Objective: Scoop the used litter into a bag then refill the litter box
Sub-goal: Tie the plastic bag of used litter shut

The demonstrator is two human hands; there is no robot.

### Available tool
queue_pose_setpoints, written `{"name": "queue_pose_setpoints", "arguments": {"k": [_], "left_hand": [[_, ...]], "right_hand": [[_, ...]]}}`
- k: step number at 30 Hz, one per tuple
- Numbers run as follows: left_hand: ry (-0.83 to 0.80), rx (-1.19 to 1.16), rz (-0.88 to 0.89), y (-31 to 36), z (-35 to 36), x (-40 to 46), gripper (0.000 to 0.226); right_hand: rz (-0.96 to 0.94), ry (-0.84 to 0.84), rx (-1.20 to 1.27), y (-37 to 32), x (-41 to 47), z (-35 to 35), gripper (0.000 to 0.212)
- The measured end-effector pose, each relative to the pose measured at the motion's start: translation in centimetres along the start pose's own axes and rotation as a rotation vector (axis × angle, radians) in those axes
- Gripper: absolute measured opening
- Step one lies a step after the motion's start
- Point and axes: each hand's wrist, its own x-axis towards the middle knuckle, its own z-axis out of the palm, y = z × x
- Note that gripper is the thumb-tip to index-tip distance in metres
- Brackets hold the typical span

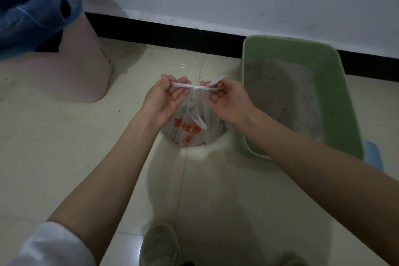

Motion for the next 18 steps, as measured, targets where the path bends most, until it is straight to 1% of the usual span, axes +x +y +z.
{"name": "queue_pose_setpoints", "arguments": {"k": [3,6,8,10,12,14,16,18], "left_hand": [[0.105,-0.166,-0.039,-0.1,-1.8,0.4,0.035],[0.191,-0.275,-0.026,-0.1,-3.6,0.7,0.038],[0.188,-0.354,-0.023,-0.7,-4.3,0.7,0.04],[0.179,-0.401,-0.015,-0.9,-4.4,1.0,0.039],[0.158,-0.301,0.017,0.2,-3.9,1.4,0.035],[0.114,-0.123,0.054,1.8,-3.3,1.5,0.028],[0.101,0.008,0.056,2.5,-3.8,1.3,0.031],[0.141,0.044,0.012,2.0,-5.4,1.4,0.034]], "right_hand": [[-0.015,0.021,0.016,-0.8,0.4,-1.6,0.036],[0.055,0.03,-0.019,-0.4,0.4,-3.1,0.051],[0.068,0.05,0.029,0.4,0.6,-3.0,0.05],[0.052,0.067,0.061,0.4,0.8,-2.1,0.042],[0.014,0.079,0.003,-0.3,0.9,-1.0,0.039],[0.0,0.075,-0.088,-1.0,1.0,-0.4,0.046],[0.018,0.082,-0.188,-1.4,1.2,-0.7,0.052],[0.041,0.12,-0.315,-1.3,1.7,-1.7,0.046]]}}
